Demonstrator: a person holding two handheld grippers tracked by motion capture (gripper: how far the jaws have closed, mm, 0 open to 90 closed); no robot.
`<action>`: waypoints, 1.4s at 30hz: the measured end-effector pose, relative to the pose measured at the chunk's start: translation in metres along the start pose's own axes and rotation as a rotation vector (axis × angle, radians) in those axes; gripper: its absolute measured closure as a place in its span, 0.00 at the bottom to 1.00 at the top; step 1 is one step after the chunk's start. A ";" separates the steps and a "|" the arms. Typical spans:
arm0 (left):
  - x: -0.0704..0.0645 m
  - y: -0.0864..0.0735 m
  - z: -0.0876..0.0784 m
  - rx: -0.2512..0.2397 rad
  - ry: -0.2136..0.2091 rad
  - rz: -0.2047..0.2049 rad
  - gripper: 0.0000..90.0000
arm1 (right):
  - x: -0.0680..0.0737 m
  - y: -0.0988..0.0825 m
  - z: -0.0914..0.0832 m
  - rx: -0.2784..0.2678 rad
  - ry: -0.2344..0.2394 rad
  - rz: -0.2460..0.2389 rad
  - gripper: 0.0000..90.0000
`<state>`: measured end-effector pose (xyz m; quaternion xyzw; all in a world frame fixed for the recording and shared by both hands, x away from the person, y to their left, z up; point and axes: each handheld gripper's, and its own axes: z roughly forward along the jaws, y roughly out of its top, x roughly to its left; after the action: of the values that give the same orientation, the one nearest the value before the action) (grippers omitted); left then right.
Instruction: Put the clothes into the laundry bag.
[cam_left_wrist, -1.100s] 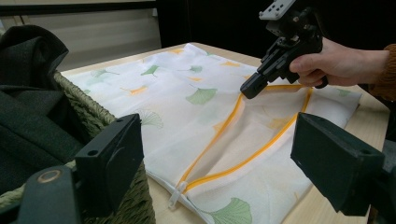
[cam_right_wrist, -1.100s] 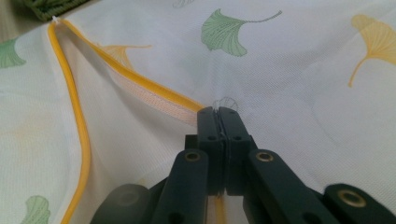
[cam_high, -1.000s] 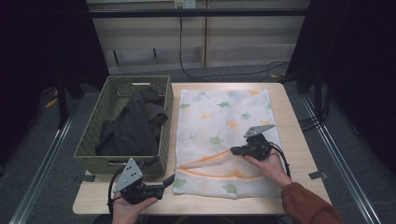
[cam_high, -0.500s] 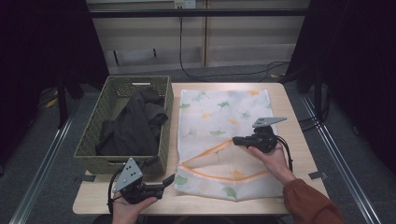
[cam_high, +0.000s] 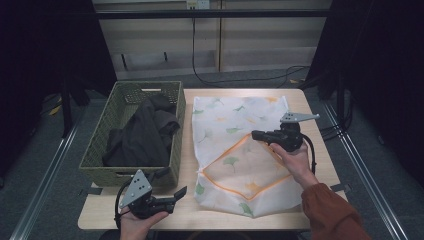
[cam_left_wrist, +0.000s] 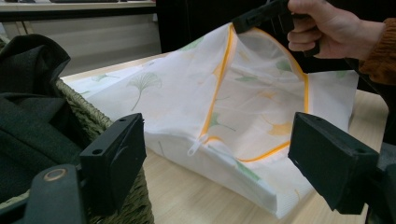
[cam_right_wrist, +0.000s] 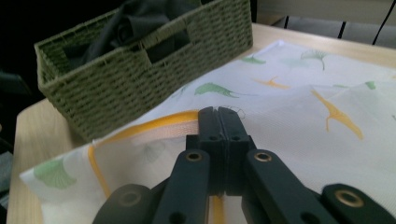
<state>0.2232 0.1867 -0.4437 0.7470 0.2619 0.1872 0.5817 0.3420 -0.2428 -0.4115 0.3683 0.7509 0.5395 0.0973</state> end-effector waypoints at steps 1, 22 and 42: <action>0.000 0.000 -0.001 0.003 -0.004 0.004 0.21 | 0.000 0.002 -0.001 -0.013 -0.001 -0.001 1.00; 0.054 0.048 -0.015 0.056 0.079 -0.032 0.19 | 0.007 0.013 0.002 -0.057 0.014 -0.034 1.00; 0.158 0.070 0.034 0.278 0.155 -0.126 0.09 | 0.003 0.009 0.006 -0.028 0.013 -0.027 1.00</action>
<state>0.3803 0.2437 -0.3888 0.7858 0.3756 0.1696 0.4613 0.3474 -0.2350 -0.4058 0.3532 0.7488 0.5509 0.1051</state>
